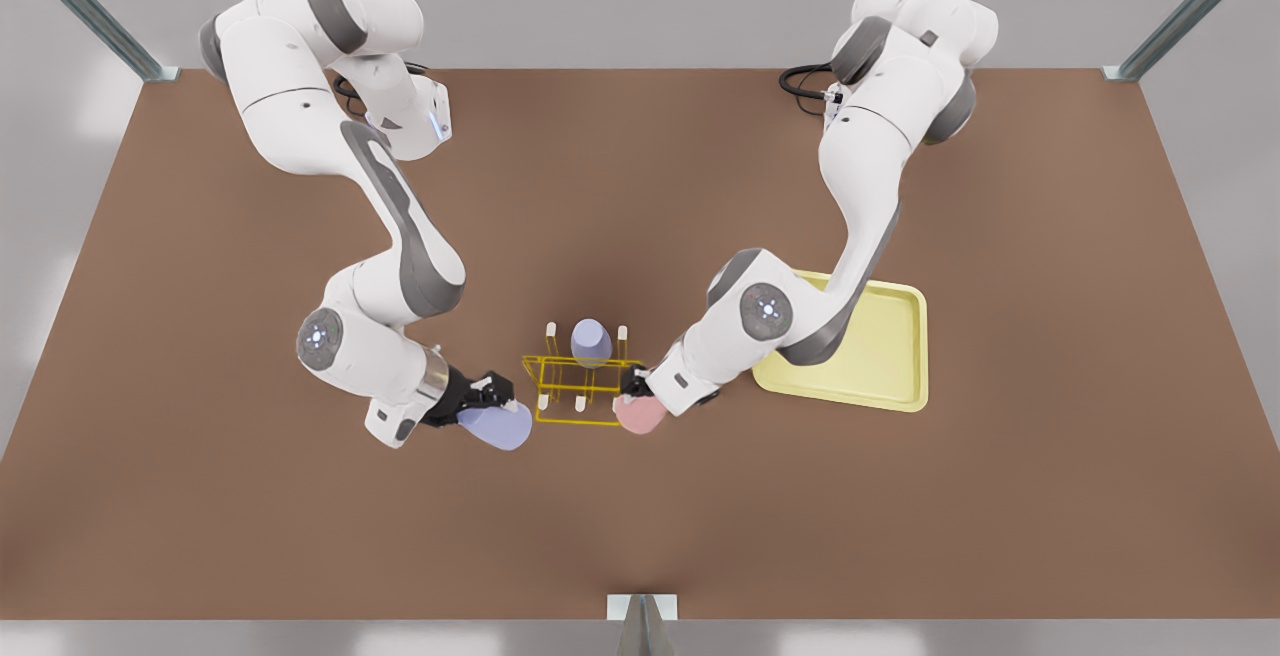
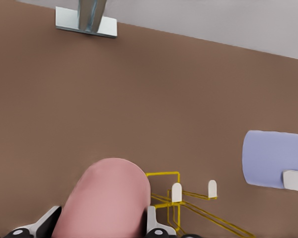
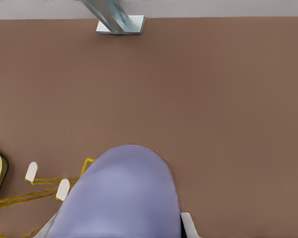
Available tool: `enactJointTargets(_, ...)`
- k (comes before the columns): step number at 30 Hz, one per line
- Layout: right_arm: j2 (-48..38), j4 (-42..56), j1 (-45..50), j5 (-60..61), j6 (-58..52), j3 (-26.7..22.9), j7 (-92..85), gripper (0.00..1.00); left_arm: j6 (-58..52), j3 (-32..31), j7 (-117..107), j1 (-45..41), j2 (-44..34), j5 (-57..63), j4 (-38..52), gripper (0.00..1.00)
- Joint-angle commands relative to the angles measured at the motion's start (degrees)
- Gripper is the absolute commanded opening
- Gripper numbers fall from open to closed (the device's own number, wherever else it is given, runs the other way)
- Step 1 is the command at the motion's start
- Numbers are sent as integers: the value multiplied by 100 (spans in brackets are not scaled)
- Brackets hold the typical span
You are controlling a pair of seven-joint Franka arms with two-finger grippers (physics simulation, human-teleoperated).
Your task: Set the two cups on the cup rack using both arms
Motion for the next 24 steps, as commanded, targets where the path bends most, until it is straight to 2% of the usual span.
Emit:
enactJointTargets(1, 53, 77, 59, -47, -42, -2, 1970, 80, -375, 7, -1397, -50, 8, 4, 23, 82)
enactJointTargets(14, 106, -301, 454, -56, -51, -2, 2154, 80, -174, 147, -1520, -384, 219, 13, 146, 82)
enactJointTargets(16, 159, -292, 454, -161, -51, -2, 2155, 81, -165, 147, -1520, -445, 228, 13, 154, 85)
enactJointTargets(17, 176, -292, 463, -161, -51, -2, 2155, 89, -156, 156, -1520, -480, 263, 13, 190, 100)
enactJointTargets(18, 185, -292, 454, -153, -51, -2, 2155, 100, -112, 156, -1528, -524, 298, 13, 216, 100)
enactJointTargets(24, 229, -300, 454, -161, -59, -11, 2137, 100, -121, 279, -1485, -471, 263, 13, 216, 100)
